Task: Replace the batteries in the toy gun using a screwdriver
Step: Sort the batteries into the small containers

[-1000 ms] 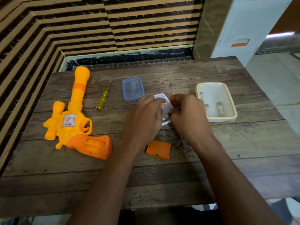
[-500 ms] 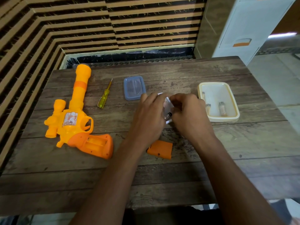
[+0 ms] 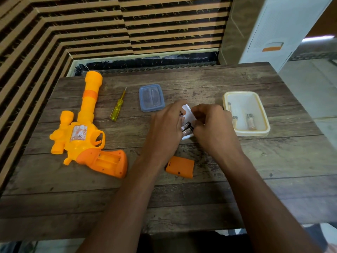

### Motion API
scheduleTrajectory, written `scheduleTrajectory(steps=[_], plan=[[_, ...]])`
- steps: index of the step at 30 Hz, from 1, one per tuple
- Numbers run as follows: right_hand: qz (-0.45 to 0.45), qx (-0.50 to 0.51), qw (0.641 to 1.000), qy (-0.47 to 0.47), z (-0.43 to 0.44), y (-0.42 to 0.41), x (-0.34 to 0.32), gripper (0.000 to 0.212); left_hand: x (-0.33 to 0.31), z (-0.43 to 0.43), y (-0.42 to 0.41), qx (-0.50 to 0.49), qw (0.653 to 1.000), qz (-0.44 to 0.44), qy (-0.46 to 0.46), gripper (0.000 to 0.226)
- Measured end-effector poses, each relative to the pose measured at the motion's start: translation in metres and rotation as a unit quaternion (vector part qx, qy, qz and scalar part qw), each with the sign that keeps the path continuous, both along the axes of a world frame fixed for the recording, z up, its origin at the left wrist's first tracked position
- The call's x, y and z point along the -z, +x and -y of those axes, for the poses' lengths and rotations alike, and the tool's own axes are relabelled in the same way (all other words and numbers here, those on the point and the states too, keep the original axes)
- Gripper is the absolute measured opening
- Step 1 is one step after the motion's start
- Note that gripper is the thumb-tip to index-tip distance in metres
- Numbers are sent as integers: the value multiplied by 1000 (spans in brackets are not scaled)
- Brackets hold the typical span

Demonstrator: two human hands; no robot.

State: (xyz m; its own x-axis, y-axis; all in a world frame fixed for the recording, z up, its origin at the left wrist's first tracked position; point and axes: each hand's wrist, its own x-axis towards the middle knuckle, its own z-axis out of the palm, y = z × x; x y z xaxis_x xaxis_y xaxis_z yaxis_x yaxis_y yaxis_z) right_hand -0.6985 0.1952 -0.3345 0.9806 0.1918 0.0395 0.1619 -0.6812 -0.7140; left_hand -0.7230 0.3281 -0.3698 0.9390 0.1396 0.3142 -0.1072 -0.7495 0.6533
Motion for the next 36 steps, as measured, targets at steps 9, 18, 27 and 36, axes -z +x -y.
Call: scheduleTrajectory(steps=[9, 18, 27, 36], plan=[[6, -3, 1000, 2, 0, 1, 3, 30, -3, 6, 1, -5, 1000, 21, -7, 45], [2, -3, 1000, 1, 0, 2, 3, 25, 0, 2, 4, -8, 997, 17, -78, 45], [-16, 13, 1000, 5, 0, -1, -1, 33, -2, -30, 6, -143, 989, 33, 34, 32], [-10, 47, 999, -7, 2, -1, 0, 31, -5, -30, -7, -195, 969, -99, 114, 37]])
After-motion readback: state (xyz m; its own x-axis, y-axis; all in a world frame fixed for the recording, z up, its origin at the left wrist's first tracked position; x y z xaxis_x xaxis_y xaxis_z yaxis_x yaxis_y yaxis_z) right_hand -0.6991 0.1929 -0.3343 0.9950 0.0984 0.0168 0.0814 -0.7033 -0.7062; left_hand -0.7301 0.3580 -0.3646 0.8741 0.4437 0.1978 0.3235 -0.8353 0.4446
